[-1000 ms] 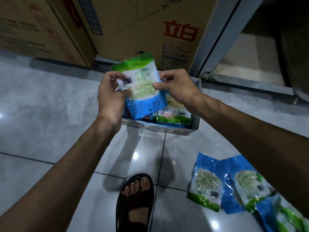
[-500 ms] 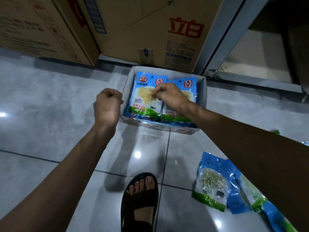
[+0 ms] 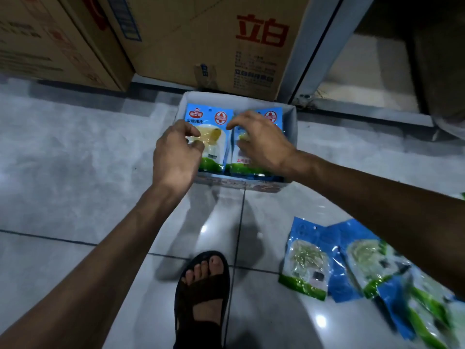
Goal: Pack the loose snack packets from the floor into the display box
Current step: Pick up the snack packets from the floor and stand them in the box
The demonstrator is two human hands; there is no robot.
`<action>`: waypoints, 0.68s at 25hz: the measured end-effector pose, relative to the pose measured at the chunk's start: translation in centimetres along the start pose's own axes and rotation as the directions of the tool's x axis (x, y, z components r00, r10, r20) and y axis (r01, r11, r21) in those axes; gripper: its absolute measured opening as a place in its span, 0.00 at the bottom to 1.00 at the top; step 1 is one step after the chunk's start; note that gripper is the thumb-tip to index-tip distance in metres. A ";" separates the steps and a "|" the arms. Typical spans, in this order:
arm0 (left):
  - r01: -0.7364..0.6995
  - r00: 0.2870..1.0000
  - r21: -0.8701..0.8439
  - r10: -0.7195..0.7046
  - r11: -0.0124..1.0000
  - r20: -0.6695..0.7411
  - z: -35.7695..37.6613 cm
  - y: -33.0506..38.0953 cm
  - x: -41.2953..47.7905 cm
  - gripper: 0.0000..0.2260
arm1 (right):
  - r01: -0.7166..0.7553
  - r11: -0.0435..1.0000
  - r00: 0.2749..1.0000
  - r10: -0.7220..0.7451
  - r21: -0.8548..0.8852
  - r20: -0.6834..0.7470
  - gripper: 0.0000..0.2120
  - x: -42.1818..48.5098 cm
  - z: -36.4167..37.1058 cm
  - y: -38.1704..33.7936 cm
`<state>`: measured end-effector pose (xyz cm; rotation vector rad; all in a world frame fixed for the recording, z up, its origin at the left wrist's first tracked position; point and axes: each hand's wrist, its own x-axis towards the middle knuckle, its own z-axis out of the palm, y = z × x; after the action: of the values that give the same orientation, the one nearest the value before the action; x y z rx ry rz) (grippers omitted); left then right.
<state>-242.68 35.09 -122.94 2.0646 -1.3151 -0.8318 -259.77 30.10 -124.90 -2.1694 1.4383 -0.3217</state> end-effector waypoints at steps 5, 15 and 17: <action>-0.278 0.922 -0.043 0.280 0.959 0.268 5.1 4.9 -5.0 0.07 | -0.178 0.982 0.984 0.177 0.065 0.020 0.11 -11.0 -6.0 6.5; -0.317 0.740 0.432 -0.065 0.844 0.670 18.5 1.8 -17.7 0.45 | -0.659 0.716 0.721 0.689 -0.232 0.077 0.40 -33.0 1.0 15.5; -0.397 0.795 0.500 0.017 0.770 0.606 19.5 0.3 -18.6 0.49 | -0.689 0.692 0.711 0.704 -0.215 -0.011 0.44 -32.8 2.6 15.7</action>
<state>-263.52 49.74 -131.74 2.1097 -2.3867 -1.0732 -284.42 55.82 -132.77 -1.5629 2.1948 0.1969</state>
